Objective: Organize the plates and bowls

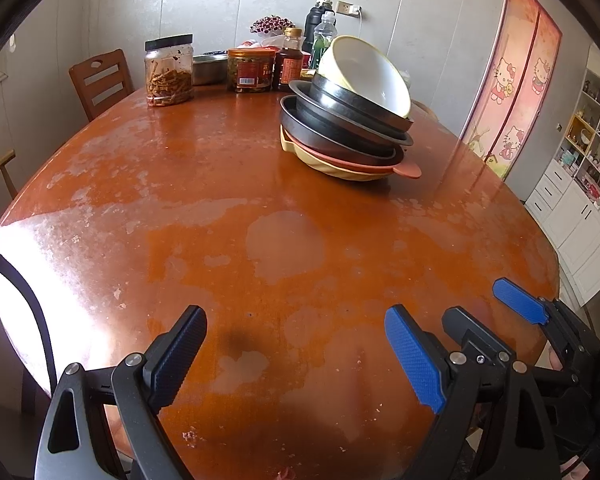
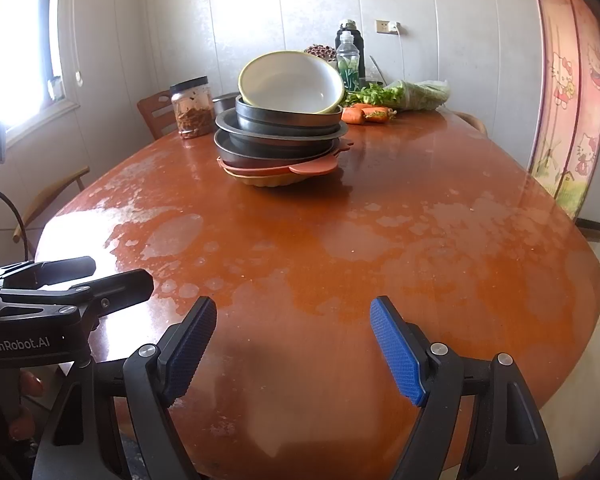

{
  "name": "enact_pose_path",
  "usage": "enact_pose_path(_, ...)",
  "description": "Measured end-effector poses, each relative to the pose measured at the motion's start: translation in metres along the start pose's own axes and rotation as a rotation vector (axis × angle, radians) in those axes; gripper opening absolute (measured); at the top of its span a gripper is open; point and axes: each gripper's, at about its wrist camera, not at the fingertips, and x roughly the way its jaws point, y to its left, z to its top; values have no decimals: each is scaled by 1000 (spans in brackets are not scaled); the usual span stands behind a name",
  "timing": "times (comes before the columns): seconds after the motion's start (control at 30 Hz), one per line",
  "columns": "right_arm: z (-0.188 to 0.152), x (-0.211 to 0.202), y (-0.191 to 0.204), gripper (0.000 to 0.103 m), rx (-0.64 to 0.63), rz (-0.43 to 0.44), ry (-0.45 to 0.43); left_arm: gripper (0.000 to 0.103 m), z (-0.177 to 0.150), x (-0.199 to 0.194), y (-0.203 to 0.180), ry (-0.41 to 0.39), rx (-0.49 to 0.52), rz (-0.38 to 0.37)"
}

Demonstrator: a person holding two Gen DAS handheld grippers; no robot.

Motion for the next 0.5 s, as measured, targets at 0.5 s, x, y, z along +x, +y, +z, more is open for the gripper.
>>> enact_pose_path(0.5, 7, 3, 2, 80, -9, -8, 20, 91, 9, -2, 9, -6, -14, 11)
